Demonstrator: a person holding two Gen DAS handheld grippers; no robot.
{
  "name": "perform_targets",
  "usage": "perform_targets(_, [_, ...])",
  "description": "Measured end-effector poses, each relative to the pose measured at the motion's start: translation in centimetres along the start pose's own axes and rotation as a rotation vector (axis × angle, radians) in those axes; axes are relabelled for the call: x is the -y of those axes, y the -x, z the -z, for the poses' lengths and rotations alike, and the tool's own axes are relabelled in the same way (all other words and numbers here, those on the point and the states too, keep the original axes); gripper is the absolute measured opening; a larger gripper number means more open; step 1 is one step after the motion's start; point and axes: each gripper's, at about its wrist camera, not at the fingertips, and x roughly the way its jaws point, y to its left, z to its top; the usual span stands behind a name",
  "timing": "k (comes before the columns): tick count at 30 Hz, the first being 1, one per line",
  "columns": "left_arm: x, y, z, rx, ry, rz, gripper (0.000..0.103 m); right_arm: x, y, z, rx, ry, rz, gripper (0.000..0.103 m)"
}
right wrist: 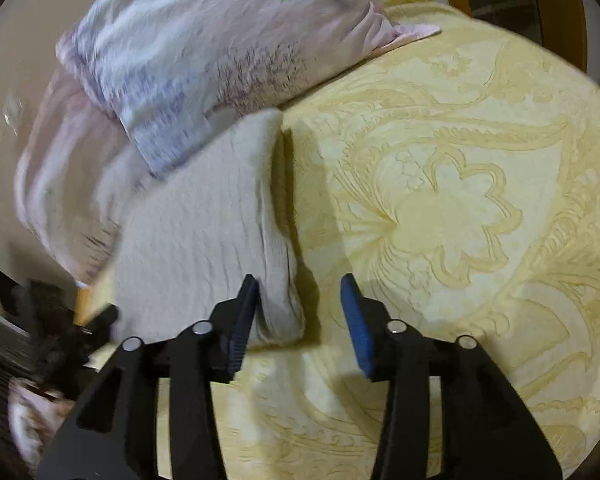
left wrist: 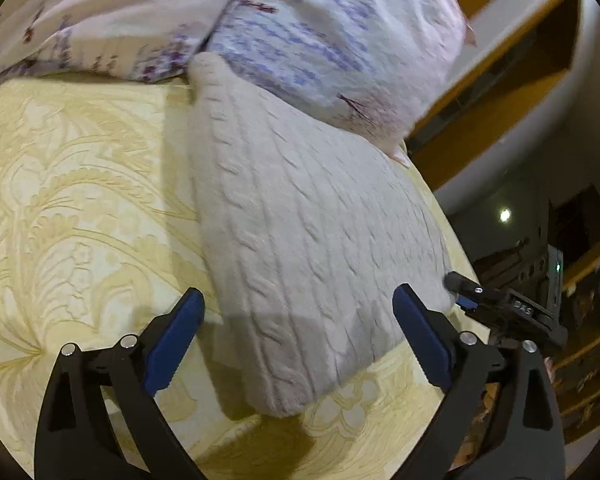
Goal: Fold small clothes
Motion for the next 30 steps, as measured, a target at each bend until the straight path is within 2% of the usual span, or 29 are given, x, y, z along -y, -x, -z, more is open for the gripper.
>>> perform_targets(1, [-0.4,0.2,-0.4,-0.004,0.027,0.016,0.097,0.0,0.1,-0.6,-0.002,-0.007,-0.027,0.061])
perform_targets(3, [-1.3,0.4,-1.5,-0.024,0.095,0.057,0.097,-0.1,-0.1,-2.5,-0.020,-0.021,-0.076,0.070])
perform_targets(5, [-1.6,0.2,-2.5,-0.042,0.112,0.057,0.097,-0.3,-1.2,-4.6,-0.051,-0.021,-0.096,0.071])
perform_targets(7, [-1.7,-0.1,-3.5,-0.053,0.103,0.019,0.097,-0.2,-3.0,-6.5,-0.099,-0.022,-0.094,0.072])
perform_targets(10, [-1.7,-0.9,-4.8,-0.064,0.100,-0.004,0.097,0.1,-5.5,-8.0,-0.160,-0.032,-0.082,0.072])
perform_targets(15, [-2.0,-2.1,-5.8,-0.082,0.133,0.015,0.094,0.5,-8.7,-9.1,-0.241,-0.040,-0.093,0.071])
perform_targets(20, [-2.3,-3.2,-6.1,-0.085,0.138,0.032,0.087,0.9,-10.4,-8.6,-0.308,-0.044,-0.153,0.061])
perform_targets(23, [-2.2,-3.5,-6.3,-0.080,0.131,0.037,0.087,1.3,-11.1,-8.4,-0.332,-0.051,-0.200,0.054])
perform_targets(30, [-0.9,-4.4,-6.6,-0.074,0.067,-0.016,0.087,1.3,-11.7,-8.5,-0.347,-0.045,-0.267,0.054])
